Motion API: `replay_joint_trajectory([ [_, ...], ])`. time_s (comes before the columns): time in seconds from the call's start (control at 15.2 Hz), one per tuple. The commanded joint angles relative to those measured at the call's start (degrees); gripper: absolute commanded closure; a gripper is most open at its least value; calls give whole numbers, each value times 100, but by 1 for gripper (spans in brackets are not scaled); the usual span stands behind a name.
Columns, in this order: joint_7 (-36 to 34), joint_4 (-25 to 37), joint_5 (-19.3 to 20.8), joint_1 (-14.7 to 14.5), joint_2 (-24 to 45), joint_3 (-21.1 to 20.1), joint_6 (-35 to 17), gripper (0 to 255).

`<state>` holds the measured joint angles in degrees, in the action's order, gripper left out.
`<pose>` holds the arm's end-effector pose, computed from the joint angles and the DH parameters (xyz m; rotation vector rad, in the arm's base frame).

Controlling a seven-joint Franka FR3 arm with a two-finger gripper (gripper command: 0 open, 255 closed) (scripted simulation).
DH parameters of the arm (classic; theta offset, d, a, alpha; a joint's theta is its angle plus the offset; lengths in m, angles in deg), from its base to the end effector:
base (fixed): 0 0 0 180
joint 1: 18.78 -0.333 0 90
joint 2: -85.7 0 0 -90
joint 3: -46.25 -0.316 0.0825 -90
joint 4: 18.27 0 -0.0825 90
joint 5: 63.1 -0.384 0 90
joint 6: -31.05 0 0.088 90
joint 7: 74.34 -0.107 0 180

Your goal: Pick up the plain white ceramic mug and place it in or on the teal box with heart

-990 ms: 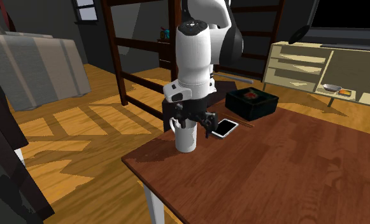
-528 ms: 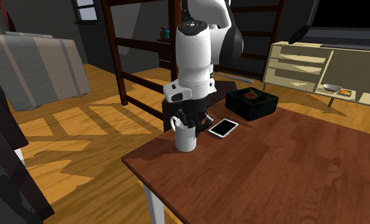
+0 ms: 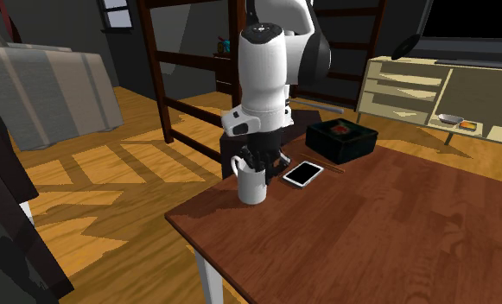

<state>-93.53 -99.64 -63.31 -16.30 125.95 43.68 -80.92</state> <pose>0.7062 -0.0043 0.2700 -3.0797 0.5337 0.2678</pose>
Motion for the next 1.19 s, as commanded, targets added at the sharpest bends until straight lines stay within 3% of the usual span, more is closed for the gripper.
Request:
replay_joint_trajectory([
  [0.0,2,-1,-2,4,-82,-1,80,255],
  [1.12,-16,567,-14,8,-548,-12,1115,255],
])
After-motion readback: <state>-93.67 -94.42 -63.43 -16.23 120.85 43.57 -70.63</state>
